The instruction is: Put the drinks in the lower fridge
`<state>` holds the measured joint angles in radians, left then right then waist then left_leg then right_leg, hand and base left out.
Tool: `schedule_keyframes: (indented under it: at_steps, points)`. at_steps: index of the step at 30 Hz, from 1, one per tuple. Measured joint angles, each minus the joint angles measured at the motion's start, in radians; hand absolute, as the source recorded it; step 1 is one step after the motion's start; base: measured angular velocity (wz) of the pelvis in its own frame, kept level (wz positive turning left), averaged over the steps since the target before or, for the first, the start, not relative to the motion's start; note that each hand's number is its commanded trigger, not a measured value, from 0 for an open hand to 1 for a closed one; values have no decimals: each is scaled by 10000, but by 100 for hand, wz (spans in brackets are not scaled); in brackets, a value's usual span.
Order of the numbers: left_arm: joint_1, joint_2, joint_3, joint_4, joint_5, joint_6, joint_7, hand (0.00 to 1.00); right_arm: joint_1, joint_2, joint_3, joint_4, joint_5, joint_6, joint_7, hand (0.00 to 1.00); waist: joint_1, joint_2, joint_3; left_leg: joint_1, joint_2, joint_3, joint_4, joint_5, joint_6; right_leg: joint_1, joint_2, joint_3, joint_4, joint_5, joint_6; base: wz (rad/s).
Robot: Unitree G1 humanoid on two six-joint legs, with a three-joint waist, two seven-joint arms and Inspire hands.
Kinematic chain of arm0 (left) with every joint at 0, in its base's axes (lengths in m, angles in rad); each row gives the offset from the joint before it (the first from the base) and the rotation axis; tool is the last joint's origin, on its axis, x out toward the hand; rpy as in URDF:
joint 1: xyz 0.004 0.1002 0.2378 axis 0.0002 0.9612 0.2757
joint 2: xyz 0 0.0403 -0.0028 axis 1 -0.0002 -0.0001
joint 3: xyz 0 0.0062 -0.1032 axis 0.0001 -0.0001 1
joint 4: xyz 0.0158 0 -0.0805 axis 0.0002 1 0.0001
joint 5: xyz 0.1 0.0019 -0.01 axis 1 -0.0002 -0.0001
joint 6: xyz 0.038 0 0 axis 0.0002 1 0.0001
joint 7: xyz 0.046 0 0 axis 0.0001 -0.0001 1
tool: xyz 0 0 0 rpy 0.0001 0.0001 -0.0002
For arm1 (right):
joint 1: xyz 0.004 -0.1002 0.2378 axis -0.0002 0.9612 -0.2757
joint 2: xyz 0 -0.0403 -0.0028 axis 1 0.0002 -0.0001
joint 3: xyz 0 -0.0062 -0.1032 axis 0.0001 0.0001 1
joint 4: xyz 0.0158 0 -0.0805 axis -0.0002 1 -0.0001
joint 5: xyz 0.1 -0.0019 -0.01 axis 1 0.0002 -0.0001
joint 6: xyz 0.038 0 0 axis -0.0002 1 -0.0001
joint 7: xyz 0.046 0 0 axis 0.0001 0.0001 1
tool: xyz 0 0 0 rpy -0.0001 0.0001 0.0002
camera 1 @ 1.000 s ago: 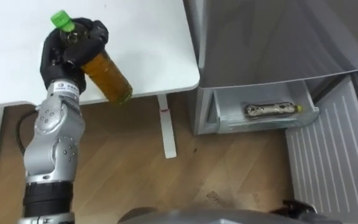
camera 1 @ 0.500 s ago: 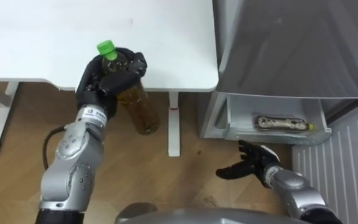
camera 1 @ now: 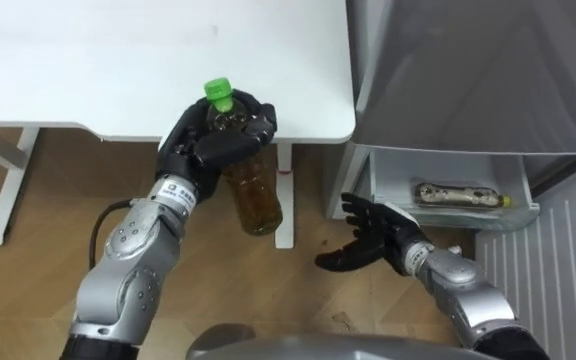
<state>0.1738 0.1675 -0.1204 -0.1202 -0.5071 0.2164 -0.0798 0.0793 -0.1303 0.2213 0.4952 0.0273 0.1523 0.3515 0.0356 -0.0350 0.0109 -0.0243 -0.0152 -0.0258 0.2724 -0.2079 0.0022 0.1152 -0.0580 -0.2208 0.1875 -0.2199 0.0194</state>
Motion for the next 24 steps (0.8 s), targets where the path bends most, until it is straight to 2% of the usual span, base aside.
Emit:
schedule_keyframes:
  at_steps: [5,9,13,18,24]
  points:
    - [0,-8,-10,0,170,-97,-431,100,-12,-32,-13,-853,34,-51,1151,0,-12,33,20,16,4,13,-3,0,0,-4,1,7,4,0,0,-1]
    - [14,2,-45,13,327,-222,-577,100,12,-40,28,-863,47,-101,1779,0,-17,48,28,10,9,9,-9,0,0,-16,1,5,11,-1,1,0]
    - [62,20,-204,161,364,-311,-633,100,6,-255,268,-1259,154,-87,2393,0,-9,52,27,3,7,11,0,0,1,-33,-7,-5,45,0,0,0]
    - [75,-14,-433,298,1113,-353,-1044,100,-2,-341,420,-2027,219,-89,3020,0,49,24,27,46,28,77,18,2,2,-82,-9,71,167,-1,1,-4]
    - [74,-10,-865,297,1098,-662,-1130,100,9,-224,806,-2696,1465,-109,3576,0,61,-52,32,-3,33,163,24,3,5,-162,-7,210,173,-1,1,-6]
